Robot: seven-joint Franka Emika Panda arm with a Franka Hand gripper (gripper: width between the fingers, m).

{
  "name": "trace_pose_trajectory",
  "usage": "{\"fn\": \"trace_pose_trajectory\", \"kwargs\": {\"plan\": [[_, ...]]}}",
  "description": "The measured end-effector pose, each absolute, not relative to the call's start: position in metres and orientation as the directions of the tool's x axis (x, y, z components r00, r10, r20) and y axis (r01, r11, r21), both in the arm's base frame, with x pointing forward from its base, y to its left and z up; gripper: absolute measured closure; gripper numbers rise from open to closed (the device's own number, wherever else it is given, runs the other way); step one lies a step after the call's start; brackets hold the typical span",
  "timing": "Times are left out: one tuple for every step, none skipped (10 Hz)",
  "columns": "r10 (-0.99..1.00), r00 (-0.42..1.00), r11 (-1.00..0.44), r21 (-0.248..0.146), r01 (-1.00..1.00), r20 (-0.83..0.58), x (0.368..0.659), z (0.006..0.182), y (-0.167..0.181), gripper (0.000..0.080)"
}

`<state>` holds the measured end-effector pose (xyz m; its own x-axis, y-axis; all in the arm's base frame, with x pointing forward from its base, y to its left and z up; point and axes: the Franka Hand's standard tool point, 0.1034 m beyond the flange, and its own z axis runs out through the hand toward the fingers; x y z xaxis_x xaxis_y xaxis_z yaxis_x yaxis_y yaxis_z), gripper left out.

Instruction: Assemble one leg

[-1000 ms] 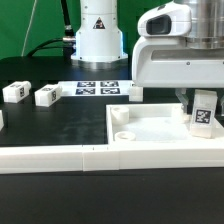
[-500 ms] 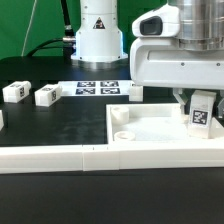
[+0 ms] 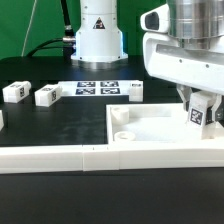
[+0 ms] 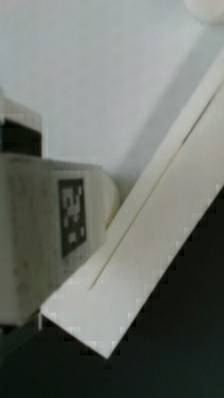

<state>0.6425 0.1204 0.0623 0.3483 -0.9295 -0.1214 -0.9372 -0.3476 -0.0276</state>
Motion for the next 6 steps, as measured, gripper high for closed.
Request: {"fn": "trace_pose_trajectory", "kwargs": {"plan": [[-0.956, 0.265, -0.265, -0.018, -0.964, -0.126, 0.6425, 0.0623, 0.1205, 0.0509], [-0.971, 0.204, -0.204, -0.009, -0.979, -0.127, 0.6423, 0.0621, 0.1213, 0.0509], [-0.987, 0.103, -0.105, 0.004, -0.995, -0.127, 0.6418, 0.062, 0.1228, 0.0509], [-0.99, 0.062, -0.063, 0.01, -0.998, -0.125, 0.6419, 0.0619, 0.1225, 0.0509], [-0.99, 0.059, -0.06, 0.01, -0.998, -0.125, 0.6419, 0.0619, 0.1226, 0.0509], [-0.99, 0.06, -0.062, 0.01, -0.998, -0.125, 0.6417, 0.0617, 0.1225, 0.0509]]}}
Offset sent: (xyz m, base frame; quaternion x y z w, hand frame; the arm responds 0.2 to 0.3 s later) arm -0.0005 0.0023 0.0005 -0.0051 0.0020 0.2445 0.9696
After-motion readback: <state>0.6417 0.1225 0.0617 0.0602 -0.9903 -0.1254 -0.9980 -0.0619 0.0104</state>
